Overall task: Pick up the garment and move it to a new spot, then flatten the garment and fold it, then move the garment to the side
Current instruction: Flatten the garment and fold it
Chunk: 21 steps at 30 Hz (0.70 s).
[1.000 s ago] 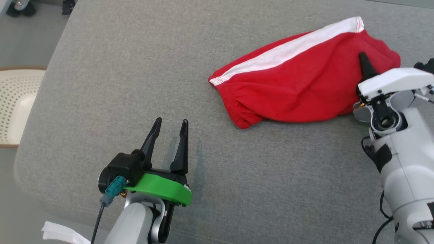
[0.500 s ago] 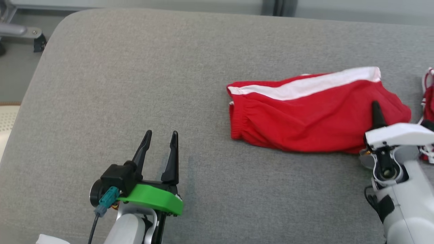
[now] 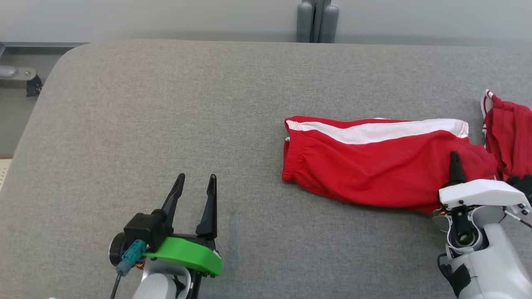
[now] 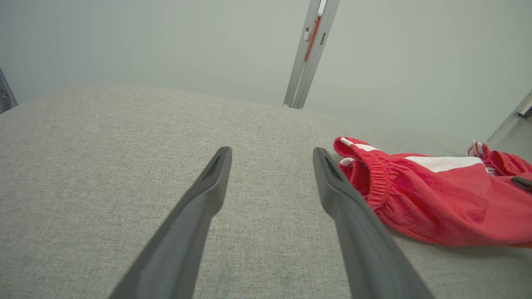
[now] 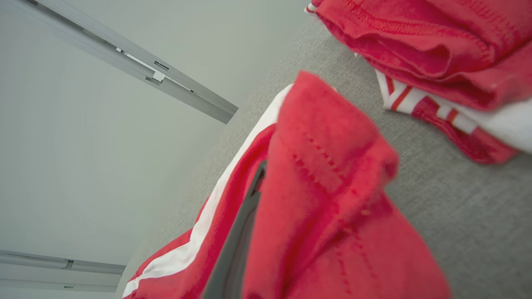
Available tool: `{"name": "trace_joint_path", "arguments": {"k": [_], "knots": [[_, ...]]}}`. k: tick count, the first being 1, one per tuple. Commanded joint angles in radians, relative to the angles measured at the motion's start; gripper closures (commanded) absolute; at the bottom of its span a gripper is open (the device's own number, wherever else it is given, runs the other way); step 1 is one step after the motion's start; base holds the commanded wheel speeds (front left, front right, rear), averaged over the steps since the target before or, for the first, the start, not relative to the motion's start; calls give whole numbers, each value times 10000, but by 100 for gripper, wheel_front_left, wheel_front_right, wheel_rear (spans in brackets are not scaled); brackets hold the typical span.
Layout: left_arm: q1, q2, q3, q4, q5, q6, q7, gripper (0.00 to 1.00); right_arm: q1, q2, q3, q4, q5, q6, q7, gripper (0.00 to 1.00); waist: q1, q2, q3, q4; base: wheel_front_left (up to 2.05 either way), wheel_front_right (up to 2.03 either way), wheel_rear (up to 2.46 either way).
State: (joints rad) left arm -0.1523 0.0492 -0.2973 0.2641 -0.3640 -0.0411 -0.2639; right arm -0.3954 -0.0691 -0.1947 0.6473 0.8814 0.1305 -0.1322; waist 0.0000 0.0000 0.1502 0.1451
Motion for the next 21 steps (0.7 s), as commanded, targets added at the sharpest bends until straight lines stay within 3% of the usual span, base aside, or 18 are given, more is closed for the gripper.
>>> {"name": "trace_joint_path", "arguments": {"k": [1, 10, 21], "knots": [[95, 30, -10, 24, 45, -34, 0, 0, -143, 30, -60, 95, -143, 2, -55, 100, 0, 0, -52, 62, 0, 0, 0], [249, 30, -126, 300, 100, 3, 0, 0, -508, 161, 381, -22, -555, 2, -369, 100, 0, 0, -370, 451, 0, 0, 0], [510, 30, -127, 425, 116, -47, 0, 0, -32, 217, 2653, -1240, -17, 2, -237, 100, 0, 0, -819, 799, 0, 0, 0]]}}
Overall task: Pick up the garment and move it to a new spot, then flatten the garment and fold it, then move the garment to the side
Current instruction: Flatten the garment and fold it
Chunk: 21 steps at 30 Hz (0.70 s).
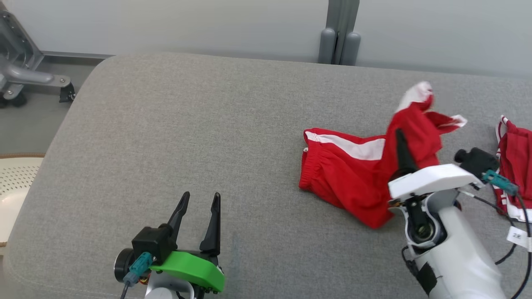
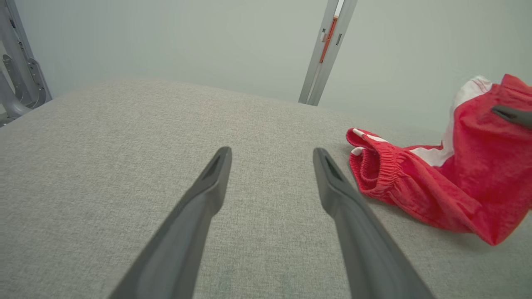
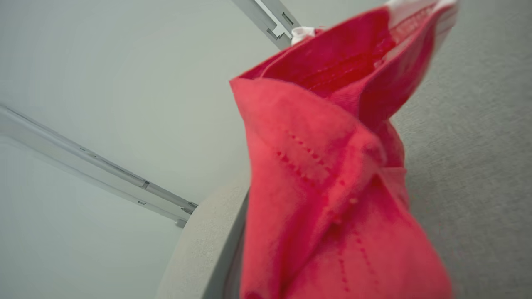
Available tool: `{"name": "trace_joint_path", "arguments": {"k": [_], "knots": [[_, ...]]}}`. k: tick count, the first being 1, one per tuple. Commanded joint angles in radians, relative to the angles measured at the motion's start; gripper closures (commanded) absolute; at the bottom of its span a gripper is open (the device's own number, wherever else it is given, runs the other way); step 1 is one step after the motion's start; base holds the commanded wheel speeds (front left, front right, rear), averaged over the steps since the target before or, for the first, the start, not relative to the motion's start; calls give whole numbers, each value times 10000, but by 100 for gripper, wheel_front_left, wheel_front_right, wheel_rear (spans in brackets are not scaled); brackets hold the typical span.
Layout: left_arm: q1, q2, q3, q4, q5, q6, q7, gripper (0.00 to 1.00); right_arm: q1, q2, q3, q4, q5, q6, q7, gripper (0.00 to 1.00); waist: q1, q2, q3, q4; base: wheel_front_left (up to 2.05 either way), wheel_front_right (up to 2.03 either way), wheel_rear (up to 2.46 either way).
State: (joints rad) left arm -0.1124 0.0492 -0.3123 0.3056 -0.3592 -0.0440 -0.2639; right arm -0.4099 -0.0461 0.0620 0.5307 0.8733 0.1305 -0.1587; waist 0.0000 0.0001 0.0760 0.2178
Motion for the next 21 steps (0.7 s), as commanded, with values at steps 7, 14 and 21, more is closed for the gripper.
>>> {"name": "trace_joint_path", "arguments": {"k": [7, 14, 21], "knots": [[180, 30, 4, -5, 44, -46, 0, 0, 250, -20, 1340, -146, 141, 2, 8, 100, 0, -1, -169, 257, 0, 0, 0], [185, 30, -76, -69, -51, 9, 0, 0, -233, -51, 1973, 511, -120, 2, -208, 100, 0, -1, -64, 542, 0, 0, 0], [66, 30, -113, -125, -153, 63, 0, 0, -799, -275, 3015, 1255, -904, 2, -226, 100, 0, -1, 154, 834, 0, 0, 0]]}}
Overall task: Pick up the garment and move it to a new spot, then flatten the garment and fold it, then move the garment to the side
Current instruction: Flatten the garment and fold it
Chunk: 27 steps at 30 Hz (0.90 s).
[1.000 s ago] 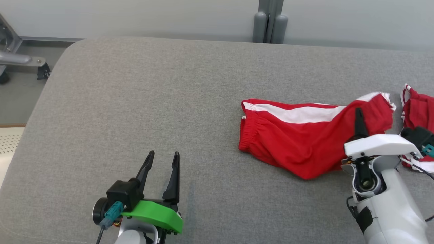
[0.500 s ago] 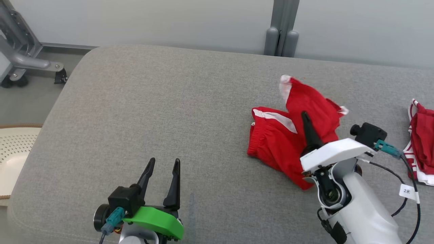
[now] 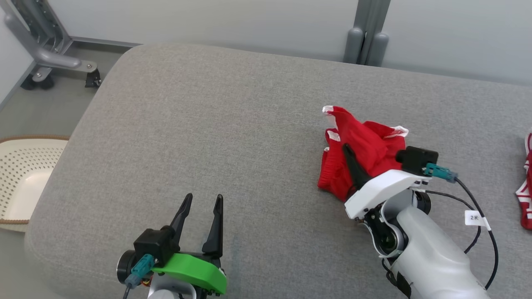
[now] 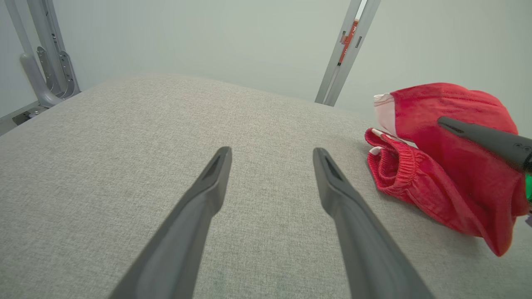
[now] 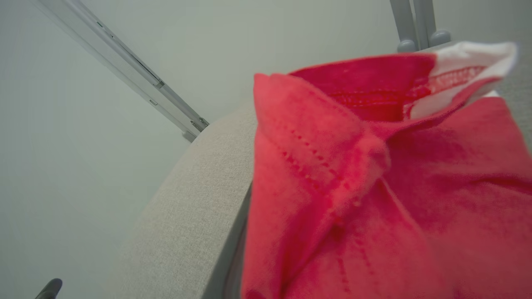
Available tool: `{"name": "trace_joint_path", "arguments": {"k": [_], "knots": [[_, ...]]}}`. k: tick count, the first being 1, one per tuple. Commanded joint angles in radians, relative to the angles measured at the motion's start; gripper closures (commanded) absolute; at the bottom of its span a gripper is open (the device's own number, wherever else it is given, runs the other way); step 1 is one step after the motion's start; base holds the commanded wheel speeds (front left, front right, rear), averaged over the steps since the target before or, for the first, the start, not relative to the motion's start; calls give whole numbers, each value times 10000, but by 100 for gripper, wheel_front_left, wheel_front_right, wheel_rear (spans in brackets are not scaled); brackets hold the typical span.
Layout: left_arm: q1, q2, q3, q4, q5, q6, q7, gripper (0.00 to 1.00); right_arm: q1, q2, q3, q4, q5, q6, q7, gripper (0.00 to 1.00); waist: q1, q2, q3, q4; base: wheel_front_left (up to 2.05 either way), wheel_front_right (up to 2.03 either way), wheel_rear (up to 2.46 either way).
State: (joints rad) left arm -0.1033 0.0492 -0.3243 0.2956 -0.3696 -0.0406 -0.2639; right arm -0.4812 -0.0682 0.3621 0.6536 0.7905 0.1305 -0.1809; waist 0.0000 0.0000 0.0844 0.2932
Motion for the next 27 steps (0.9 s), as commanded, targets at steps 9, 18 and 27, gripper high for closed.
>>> {"name": "trace_joint_path", "arguments": {"k": [9, 18, 27], "knots": [[-50, 28, 33, -235, -245, 44, 0, 0, -646, -271, 1698, 813, -1390, 1, -228, 0, 0, 0, 167, 277, 0, 0, 0], [-126, 30, -32, -253, -315, 93, 0, 0, -1025, -177, 2933, 1604, -2103, 1, -41, 0, 0, 0, 238, 282, 0, 0, 0], [-162, 30, 203, -236, -275, 96, 0, 0, -823, -169, 4154, 831, -683, 1, 636, 0, 0, 0, 135, -243, 0, 0, 0]]}}
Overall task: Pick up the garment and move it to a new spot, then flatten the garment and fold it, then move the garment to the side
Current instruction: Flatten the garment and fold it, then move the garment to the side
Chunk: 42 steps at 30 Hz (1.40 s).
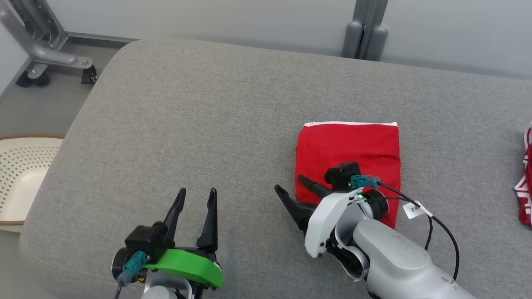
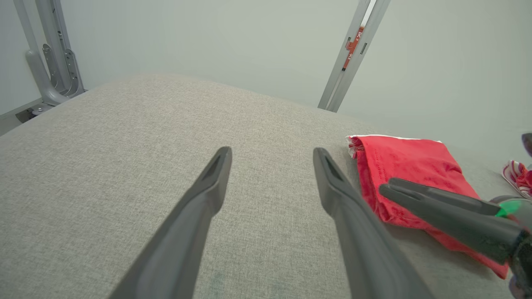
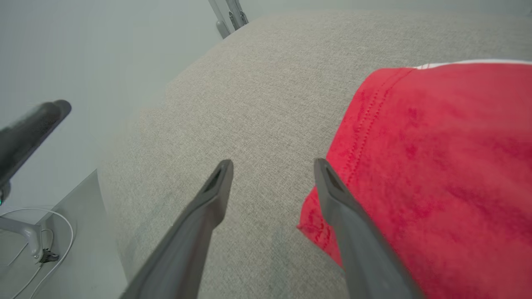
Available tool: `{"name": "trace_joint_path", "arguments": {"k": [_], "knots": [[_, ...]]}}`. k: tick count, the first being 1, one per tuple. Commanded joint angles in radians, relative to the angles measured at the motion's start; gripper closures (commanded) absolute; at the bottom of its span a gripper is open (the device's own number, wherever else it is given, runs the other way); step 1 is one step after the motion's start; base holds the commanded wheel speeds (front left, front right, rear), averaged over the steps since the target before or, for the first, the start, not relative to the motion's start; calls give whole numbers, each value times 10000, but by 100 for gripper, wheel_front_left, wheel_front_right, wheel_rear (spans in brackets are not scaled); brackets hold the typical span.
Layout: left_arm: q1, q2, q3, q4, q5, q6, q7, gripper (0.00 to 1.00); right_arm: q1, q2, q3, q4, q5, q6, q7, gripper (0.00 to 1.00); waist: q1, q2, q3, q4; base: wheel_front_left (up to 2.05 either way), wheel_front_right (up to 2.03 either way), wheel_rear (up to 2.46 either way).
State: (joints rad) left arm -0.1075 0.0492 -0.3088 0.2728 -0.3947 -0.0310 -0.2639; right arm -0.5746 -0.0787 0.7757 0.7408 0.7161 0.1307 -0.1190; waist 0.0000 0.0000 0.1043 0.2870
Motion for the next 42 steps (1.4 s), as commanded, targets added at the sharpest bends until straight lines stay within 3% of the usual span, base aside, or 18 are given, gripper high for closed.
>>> {"name": "trace_joint_path", "arguments": {"k": [1, 8, 12, 18, 22, 28, 42], "knots": [[-150, 28, 70, -30, -45, -37, 0, 0, 130, -162, 112, -250, 272, -1, 5, 0, 0, 0, -85, -285, 0, 0, 0], [-333, 28, 511, -388, 145, -89, 0, 0, 100, -1131, -185, -1396, 971, -1, -745, 0, 0, 0, -212, -1203, 0, 0, 0], [-365, 28, 847, -711, 205, -147, 2, 0, 243, -1863, -848, -1642, 164, -1, -1270, 0, 0, 0, -252, -1784, 0, 0, 0], [-334, 28, 1233, -1087, 288, -230, 0, 0, 938, -2254, -2656, -2509, -1710, -1, -1474, 0, 0, 0, -274, -2524, 0, 0, 0], [-274, 30, 1319, -1183, 384, -267, 2, 0, 1902, -1846, -4128, -3678, -2996, -1, -1455, 0, 0, 0, -244, -2868, 0, 0, 0], [-125, 30, 1255, -1069, 546, -282, 0, 0, 3209, -1031, -5550, -4835, -4205, -1, -1457, 0, 0, 0, -222, -3097, 0, 0, 0], [45, 31, 986, -899, 621, -164, 0, 0, 3869, -500, -6228, -5195, -4861, -1, -1459, 0, 0, 0, -143, -3094, 0, 0, 0]]}}
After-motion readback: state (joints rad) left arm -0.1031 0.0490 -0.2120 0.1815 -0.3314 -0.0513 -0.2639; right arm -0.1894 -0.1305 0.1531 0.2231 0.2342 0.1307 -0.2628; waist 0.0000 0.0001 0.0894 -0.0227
